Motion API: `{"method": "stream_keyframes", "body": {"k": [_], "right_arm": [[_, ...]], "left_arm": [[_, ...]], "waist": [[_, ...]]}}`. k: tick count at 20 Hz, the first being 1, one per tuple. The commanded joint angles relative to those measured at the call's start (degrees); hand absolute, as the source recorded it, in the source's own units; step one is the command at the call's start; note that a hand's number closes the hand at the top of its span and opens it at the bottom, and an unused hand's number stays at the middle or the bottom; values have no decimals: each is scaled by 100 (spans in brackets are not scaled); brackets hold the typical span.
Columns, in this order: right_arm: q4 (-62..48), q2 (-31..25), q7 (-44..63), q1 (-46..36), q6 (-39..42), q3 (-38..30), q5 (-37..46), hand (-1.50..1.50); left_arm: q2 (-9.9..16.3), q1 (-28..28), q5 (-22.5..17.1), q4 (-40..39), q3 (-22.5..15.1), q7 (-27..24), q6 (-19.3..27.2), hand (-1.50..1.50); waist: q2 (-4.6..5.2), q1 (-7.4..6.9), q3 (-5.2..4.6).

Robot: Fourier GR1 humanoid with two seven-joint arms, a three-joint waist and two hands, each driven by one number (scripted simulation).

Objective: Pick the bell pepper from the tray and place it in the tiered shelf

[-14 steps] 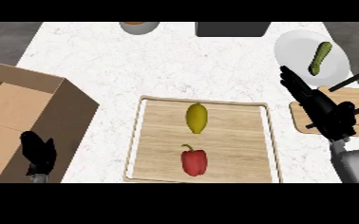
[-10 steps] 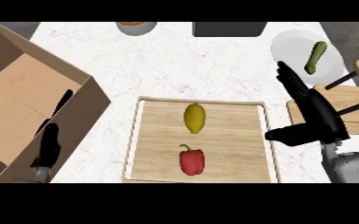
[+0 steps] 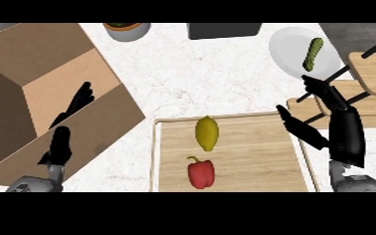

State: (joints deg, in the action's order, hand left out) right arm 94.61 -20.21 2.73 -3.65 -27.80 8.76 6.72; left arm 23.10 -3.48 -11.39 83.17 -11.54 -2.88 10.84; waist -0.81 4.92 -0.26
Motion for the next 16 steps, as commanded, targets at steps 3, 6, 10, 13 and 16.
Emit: {"method": "stream_keyframes", "body": {"k": [3, 6, 10, 13, 16], "right_arm": [[406, 1453, -1399, 1070, -2139, 494, 1118, -150], [1091, 1628, -1849, 1653, -2016, 1091, 1057, -150], [1224, 910, -883, 2083, -1292, 1689, 1718, -150], [1820, 614, 75, 2465, -1131, 2172, 2922, -150], [2211, 685, 1261, 2261, -569, 2297, 3821, -150]], "left_arm": [[-228, -354, 256, -102, -217, -40, -2, 0], [-462, -737, 450, -22, -291, 328, 165, 0], [-625, -694, 610, 398, -417, 684, 231, 0], [-642, -552, 634, -185, -252, 91, 0, 0], [-666, -781, 642, -51, -143, 344, -30, 0]], "waist": [[56, -203, 32], [57, -329, 29], [58, -443, 22], [67, -392, 1], [68, -431, 3]]}}
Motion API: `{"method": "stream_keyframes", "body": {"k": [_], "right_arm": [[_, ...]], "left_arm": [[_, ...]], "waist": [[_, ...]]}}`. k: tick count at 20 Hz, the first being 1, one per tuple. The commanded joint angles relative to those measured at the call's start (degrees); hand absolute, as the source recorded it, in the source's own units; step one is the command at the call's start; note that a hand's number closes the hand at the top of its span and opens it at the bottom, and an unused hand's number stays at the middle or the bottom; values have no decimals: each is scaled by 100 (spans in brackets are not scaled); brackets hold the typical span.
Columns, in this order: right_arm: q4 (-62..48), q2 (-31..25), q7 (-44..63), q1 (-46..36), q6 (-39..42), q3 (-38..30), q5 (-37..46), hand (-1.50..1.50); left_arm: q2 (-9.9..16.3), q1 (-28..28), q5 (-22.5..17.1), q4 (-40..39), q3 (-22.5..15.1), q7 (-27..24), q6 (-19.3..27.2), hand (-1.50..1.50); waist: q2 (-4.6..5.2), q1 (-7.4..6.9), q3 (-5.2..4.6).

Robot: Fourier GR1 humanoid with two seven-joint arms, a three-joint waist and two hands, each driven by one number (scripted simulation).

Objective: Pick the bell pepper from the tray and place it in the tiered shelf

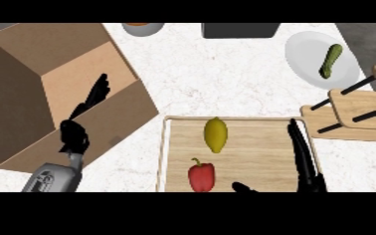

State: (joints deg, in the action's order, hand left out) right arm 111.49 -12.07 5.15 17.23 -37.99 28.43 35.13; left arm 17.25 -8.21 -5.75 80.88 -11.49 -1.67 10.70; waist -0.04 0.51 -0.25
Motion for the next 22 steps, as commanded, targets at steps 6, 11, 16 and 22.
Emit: {"method": "stream_keyframes", "body": {"k": [6, 11, 16, 22], "right_arm": [[1092, 199, 2957, -77, 2144, 794, 2557, -150], [1164, 238, 4110, -128, 3754, 1462, 3473, -150], [1261, 1171, 5552, -817, 5130, 2343, 4515, -150], [1118, 1154, 6300, -1126, 5267, 3068, 4501, -150]], "left_arm": [[18, -203, 76, 56, 46, 45, -288, 0], [-185, -195, 186, -10, 30, 57, -239, 0], [-309, -357, 167, -167, 152, 100, -359, 0], [-589, -246, 563, -84, -45, 92, -171, 0]], "waist": [[-4, -34, -21], [-3, -27, -17], [0, -31, 2], [-6, -49, 14]]}}
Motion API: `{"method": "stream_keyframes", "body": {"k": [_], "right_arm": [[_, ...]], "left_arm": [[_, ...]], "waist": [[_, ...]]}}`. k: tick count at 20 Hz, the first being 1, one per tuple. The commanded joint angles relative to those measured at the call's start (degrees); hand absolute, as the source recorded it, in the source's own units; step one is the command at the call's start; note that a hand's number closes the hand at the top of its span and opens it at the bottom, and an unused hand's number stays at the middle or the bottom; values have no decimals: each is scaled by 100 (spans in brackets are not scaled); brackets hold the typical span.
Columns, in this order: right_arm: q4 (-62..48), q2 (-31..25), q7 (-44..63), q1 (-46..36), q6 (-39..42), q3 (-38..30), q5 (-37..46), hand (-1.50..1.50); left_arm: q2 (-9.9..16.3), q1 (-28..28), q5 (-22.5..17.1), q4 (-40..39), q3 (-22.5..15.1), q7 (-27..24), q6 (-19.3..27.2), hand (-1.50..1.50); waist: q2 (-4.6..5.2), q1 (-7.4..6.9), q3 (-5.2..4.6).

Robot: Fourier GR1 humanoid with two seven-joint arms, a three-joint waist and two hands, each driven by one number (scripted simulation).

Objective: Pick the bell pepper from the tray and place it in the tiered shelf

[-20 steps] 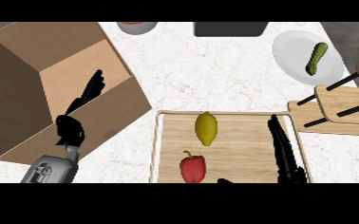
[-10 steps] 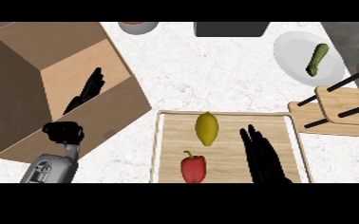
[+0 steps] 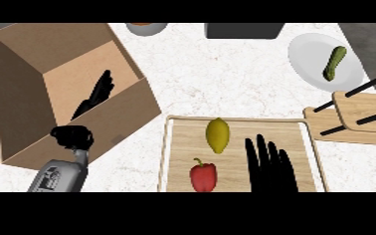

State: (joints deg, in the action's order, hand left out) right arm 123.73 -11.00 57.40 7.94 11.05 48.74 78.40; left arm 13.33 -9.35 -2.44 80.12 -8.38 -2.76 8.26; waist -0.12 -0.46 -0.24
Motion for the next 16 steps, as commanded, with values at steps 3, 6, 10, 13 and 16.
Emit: {"method": "stream_keyframes", "body": {"k": [3, 6, 10, 13, 16], "right_arm": [[-254, 1042, 1084, -373, 264, 840, 91, -150], [-310, 1038, 1137, -404, 295, 985, 189, -150], [-661, 1038, 1338, -806, 32, 723, 69, -150], [-663, 1040, 1417, -727, -7, 853, 13, -150], [-721, 1039, 1535, -694, -127, 1068, 149, -150]], "left_arm": [[25, -5, 107, 201, -136, 131, -207, 0], [-86, -229, 228, 82, -148, 296, -163, 0], [-100, -129, 249, 132, -114, 348, -276, 0], [-296, -217, 350, 169, -109, 444, -128, 0], [-235, -79, 305, 135, -44, 206, -371, 0]], "waist": [[4, -1, 17], [4, 42, 17], [20, -18, 17], [10, 5, 20], [1, 18, 17]]}}
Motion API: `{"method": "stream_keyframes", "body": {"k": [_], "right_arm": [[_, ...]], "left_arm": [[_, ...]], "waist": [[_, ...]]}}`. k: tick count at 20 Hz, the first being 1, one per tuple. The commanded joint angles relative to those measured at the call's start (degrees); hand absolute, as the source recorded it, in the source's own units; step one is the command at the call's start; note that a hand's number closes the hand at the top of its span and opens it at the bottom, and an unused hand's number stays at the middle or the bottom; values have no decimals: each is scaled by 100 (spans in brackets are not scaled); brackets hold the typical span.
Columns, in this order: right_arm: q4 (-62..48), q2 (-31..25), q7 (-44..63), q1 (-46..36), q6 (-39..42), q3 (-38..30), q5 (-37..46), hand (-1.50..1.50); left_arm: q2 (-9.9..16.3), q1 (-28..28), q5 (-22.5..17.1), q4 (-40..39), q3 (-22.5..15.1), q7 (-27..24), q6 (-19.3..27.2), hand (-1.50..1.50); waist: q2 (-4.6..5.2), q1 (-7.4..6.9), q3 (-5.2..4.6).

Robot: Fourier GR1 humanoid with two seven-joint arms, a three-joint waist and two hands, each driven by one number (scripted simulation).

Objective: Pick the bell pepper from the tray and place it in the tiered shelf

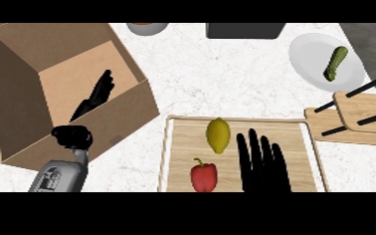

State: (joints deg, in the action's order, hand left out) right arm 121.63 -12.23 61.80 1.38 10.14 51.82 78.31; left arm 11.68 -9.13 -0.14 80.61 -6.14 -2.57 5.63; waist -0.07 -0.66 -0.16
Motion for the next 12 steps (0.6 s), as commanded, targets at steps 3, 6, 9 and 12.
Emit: {"method": "stream_keyframes", "body": {"k": [3, 6, 9, 12], "right_arm": [[-625, 1162, 1153, -210, -7, 478, -87, -150], [-534, 1168, 1303, -311, 23, 561, -109, -150], [-947, 1176, 1441, -393, -255, 584, -149, -150], [-953, 1181, 1561, -475, -207, 591, -267, -150]], "left_arm": [[-69, 62, 126, 46, -216, 49, -165, 0], [41, -222, 38, 152, 35, 425, -213, 0], [-142, 76, 289, 224, -209, 252, -164, 0], [-169, -15, 239, -26, -35, 37, -266, 0]], "waist": [[11, -3, 8], [-3, 20, 11], [-5, 4, 13], [3, 39, 10]]}}
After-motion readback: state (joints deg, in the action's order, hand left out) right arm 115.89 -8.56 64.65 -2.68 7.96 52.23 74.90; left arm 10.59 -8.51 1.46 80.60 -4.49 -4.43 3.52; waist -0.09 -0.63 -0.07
